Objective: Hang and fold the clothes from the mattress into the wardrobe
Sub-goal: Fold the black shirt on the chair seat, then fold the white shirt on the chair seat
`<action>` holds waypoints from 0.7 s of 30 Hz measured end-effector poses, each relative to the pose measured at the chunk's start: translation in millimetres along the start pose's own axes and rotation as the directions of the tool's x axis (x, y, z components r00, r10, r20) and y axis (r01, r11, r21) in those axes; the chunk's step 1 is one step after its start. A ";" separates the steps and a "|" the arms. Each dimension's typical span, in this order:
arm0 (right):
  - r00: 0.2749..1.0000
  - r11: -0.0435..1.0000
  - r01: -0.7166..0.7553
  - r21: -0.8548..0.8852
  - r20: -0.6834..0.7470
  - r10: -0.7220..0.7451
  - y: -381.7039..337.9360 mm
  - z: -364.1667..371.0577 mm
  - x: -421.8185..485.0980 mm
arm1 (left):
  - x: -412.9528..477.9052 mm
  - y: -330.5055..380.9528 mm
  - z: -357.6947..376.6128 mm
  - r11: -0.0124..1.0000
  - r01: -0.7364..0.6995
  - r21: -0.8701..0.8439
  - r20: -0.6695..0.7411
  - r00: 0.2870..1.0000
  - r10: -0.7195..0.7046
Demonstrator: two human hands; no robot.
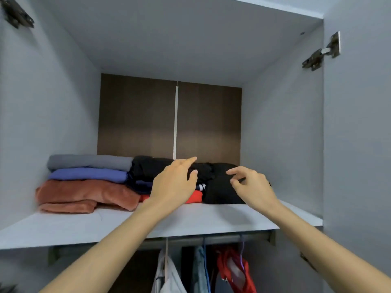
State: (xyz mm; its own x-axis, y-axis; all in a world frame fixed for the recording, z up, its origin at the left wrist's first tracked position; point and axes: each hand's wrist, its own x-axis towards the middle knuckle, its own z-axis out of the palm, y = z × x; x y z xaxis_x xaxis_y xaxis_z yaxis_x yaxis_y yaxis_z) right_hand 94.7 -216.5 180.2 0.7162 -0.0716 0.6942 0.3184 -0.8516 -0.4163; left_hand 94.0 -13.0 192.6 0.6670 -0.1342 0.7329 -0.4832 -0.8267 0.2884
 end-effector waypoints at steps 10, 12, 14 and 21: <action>0.997 0.995 -0.068 0.068 0.051 0.064 3.1 -91.5 -152.6 | -138.8 95.4 -27.5 0.987 -0.069 -0.148 0.088 0.993 0.083; 0.993 0.993 -0.108 0.052 0.051 0.105 1.6 -106.1 -181.2 | -158.7 105.8 -33.8 0.981 -0.078 -0.178 0.115 0.988 0.100; 0.988 0.988 -0.151 0.024 0.047 0.149 -0.6 -119.2 -211.3 | -179.4 114.4 -39.5 0.975 -0.087 -0.204 0.145 0.982 0.118; 0.947 0.947 -0.320 -0.010 0.019 0.320 -18.3 -145.5 -317.5 | -255.4 129.7 -57.0 0.942 -0.134 -0.309 0.257 0.942 0.218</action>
State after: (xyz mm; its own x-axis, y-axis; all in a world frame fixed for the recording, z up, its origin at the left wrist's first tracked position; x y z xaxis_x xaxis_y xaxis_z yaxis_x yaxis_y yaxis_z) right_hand -228.9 -253.7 52.9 0.7923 -0.3303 0.5130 0.0662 -0.7893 -0.6104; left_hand -171.3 -54.8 77.9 0.6681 -0.4471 0.5948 -0.7196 -0.5915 0.3637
